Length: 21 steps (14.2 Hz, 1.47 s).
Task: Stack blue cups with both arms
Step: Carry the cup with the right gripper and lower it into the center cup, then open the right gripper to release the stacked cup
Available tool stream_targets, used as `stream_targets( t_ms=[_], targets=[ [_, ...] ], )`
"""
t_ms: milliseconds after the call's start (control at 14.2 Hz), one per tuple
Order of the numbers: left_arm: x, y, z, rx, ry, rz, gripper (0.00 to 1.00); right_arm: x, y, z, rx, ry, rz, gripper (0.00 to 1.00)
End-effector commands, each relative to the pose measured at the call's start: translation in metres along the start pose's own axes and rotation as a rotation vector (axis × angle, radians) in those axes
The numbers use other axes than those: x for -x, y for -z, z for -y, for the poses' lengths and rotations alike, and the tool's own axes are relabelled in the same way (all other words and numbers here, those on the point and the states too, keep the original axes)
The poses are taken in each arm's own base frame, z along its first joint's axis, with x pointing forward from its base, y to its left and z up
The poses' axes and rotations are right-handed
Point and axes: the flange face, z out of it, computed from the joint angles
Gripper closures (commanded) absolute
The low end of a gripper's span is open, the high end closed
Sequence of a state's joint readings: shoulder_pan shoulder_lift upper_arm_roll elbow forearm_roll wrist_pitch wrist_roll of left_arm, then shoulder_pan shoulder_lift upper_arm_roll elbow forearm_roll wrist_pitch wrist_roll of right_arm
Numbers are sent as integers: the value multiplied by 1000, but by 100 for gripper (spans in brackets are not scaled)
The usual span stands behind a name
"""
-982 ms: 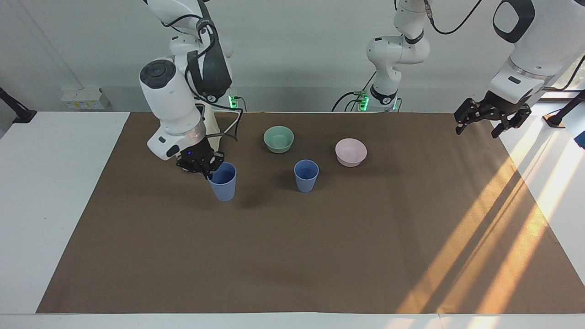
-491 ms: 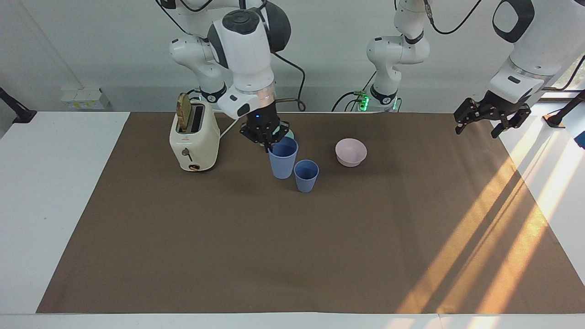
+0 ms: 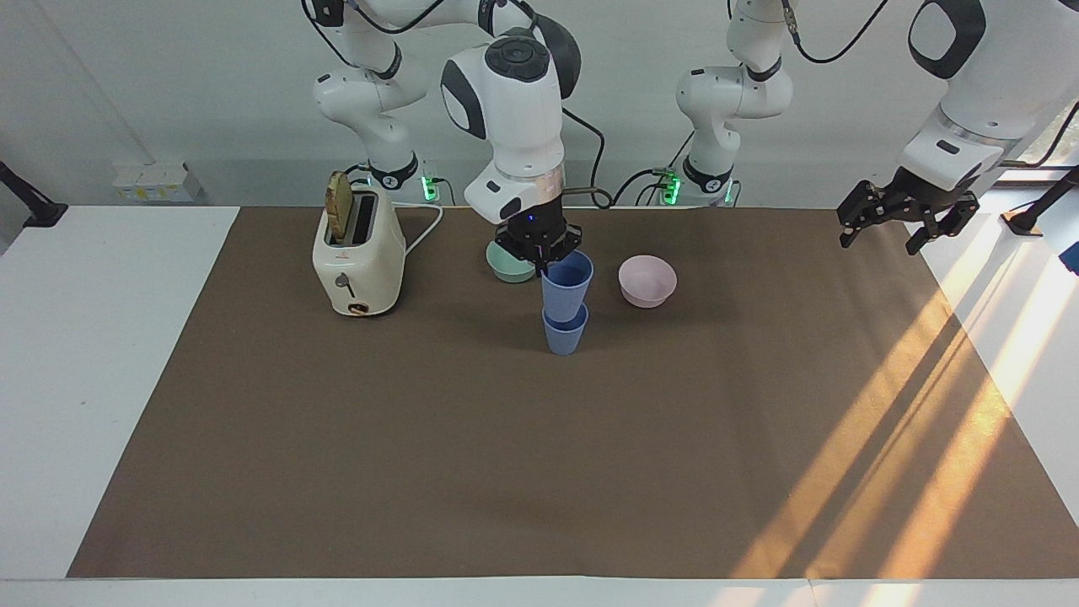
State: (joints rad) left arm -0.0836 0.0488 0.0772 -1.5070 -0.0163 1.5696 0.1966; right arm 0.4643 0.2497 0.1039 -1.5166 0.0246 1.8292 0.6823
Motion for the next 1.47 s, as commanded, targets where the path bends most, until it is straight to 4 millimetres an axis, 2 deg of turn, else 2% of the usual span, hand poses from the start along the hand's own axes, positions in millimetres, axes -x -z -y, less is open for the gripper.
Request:
stream_targets(
  t_ms=[0, 140, 982, 1053, 1123, 1193, 1404],
  targets=[
    [7, 2, 2, -9, -12, 5, 0, 10, -12, -2, 2, -7, 7, 100],
    [6, 2, 2, -9, -12, 4, 0, 13, -32, 6, 0, 5, 7, 100],
    [7, 3, 1, -9, -10, 4, 0, 12, -34, 5, -52, -28, 38, 98],
    [6, 2, 2, -9, -10, 5, 0, 12, -35, 4, -51, -31, 39, 64],
    [6, 2, 2, -9, -10, 5, 0, 12, -36, 3, -50, -33, 40, 23],
    [7, 2, 1, -9, -10, 6, 0, 13, -37, 3, -47, -27, 40, 0],
    [6, 2, 2, -9, -10, 5, 0, 13, -37, 3, -46, -28, 41, 0]
  ],
)
